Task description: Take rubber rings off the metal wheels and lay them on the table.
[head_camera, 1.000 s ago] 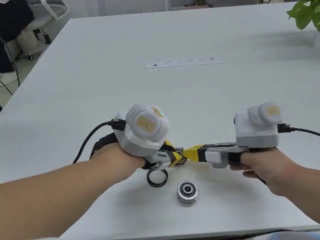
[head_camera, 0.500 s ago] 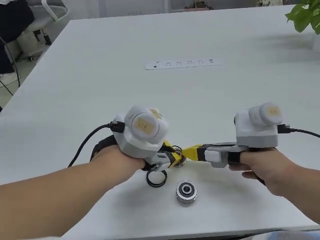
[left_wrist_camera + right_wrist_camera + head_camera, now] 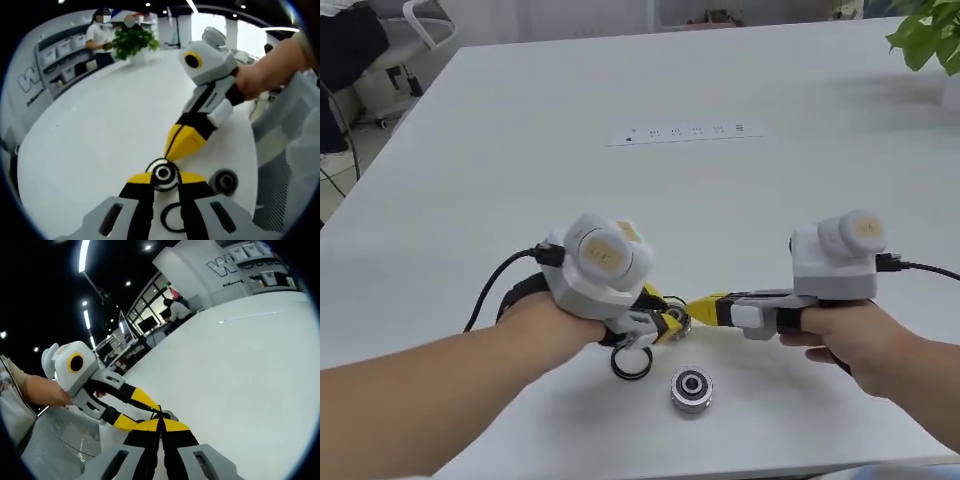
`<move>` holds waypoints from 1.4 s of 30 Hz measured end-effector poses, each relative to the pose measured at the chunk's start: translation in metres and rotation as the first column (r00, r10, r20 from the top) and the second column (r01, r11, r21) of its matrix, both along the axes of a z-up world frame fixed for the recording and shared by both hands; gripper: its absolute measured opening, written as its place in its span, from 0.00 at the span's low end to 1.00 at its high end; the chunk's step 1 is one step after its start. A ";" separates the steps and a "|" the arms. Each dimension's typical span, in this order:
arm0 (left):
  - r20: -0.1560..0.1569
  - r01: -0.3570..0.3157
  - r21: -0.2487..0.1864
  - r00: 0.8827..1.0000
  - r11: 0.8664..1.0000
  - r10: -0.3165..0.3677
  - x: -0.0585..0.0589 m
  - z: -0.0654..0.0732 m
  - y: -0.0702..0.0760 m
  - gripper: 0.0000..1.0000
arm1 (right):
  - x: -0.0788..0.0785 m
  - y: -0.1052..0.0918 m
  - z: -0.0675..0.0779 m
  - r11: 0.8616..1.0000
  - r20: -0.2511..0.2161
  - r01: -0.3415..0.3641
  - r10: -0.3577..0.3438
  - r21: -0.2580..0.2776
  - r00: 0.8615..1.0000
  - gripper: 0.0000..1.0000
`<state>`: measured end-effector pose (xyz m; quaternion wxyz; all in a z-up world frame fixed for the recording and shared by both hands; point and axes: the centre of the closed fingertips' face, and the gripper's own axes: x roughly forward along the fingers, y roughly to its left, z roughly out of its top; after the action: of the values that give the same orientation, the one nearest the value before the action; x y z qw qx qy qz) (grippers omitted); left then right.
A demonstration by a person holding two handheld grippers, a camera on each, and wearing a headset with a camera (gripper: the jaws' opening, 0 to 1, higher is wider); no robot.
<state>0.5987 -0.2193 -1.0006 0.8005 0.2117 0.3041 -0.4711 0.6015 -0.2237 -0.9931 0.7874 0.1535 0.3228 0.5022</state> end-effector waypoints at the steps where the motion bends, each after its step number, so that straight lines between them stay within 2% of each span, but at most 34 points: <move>1: 0.002 0.002 -0.002 1.000 1.000 -0.002 -0.001 0.001 0.001 0.21 | 0.000 0.000 0.001 1.000 0.002 0.001 -0.001 0.000 1.000 0.00; 12: 0.023 -0.014 -0.071 1.000 0.997 0.015 -0.005 0.028 0.008 0.28 | 0.000 -0.001 0.013 0.999 0.008 0.016 -0.016 0.027 1.000 0.00; 23: 0.041 -0.022 -0.119 0.999 0.993 0.027 -0.017 0.051 0.020 0.38 | -0.003 0.001 0.028 0.999 0.025 0.009 -0.010 0.045 1.000 0.00; 27: 0.047 -0.025 -0.126 0.998 0.992 0.031 -0.023 0.057 0.027 0.45 | -0.005 0.003 0.032 0.999 0.032 0.000 -0.001 0.046 0.999 0.00; 42: 0.055 -0.066 -0.174 0.995 0.982 0.077 -0.039 0.079 0.052 0.56 | -0.012 0.011 0.045 0.998 0.045 -0.027 0.025 0.052 0.999 0.00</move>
<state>0.5599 -0.1673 -0.9213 0.8412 0.1451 0.2447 -0.4598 0.5899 -0.2125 -0.9479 0.7834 0.1590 0.2940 0.5239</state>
